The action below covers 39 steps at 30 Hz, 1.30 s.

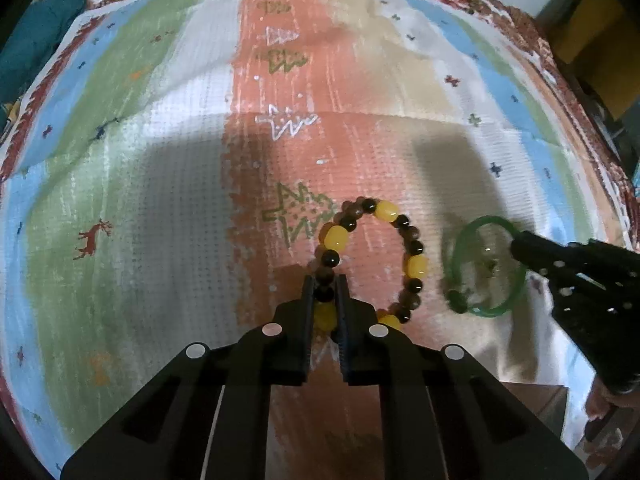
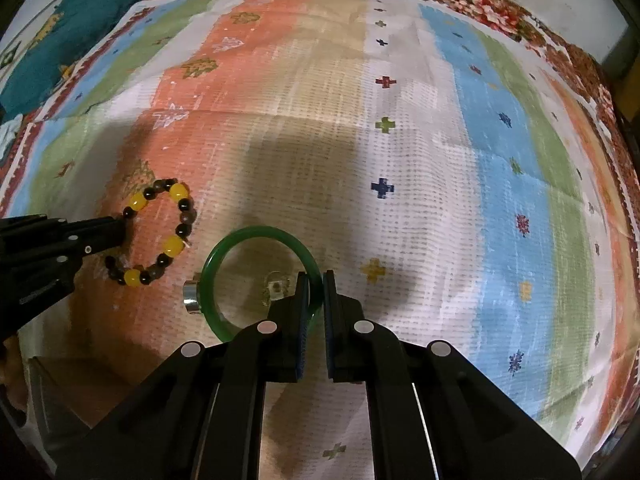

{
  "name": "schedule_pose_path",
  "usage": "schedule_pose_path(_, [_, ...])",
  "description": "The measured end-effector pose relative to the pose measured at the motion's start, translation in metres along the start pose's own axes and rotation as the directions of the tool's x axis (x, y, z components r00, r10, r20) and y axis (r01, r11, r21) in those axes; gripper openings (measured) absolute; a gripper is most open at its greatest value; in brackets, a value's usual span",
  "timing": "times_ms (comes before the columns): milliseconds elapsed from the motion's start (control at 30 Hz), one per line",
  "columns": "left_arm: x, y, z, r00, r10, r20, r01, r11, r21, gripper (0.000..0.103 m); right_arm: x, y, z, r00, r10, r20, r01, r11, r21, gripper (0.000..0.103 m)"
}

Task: Organize jewelry
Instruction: 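Lift both held pieces and carry them over the silver tin box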

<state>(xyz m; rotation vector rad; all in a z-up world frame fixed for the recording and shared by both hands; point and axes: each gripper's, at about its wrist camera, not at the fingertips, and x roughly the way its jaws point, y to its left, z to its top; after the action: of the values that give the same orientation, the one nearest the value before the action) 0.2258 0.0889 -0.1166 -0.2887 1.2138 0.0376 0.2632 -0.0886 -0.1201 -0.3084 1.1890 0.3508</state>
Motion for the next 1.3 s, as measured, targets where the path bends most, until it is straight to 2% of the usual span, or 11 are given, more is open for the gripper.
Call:
schedule_pose_path(200, [-0.035,-0.005,-0.001,0.996,-0.063,0.058,0.064,0.998,-0.018,0.009,-0.008,0.013,-0.002,1.0,0.028,0.011,-0.028,0.999,-0.021,0.008])
schedule_pose_path(367, [-0.057,-0.007,-0.007,0.992,-0.086,0.089,0.088,0.996,-0.024,0.009,-0.02,0.02,-0.005,0.999,0.044,0.029,-0.043,0.999,-0.03,0.008])
schedule_pose_path(1033, [-0.1,-0.013,-0.024,0.983,-0.067,0.173,0.071,0.997,-0.017,0.009,-0.079,0.028,-0.025,0.985,0.122,0.124,-0.119,0.992,-0.035,0.008])
schedule_pose_path(1300, [-0.113,-0.021,-0.029,0.977,-0.081,0.198,0.084,0.996,-0.005,0.009,-0.099,0.028,-0.03,0.975,0.148,0.166,-0.144,0.989,-0.033,0.008])
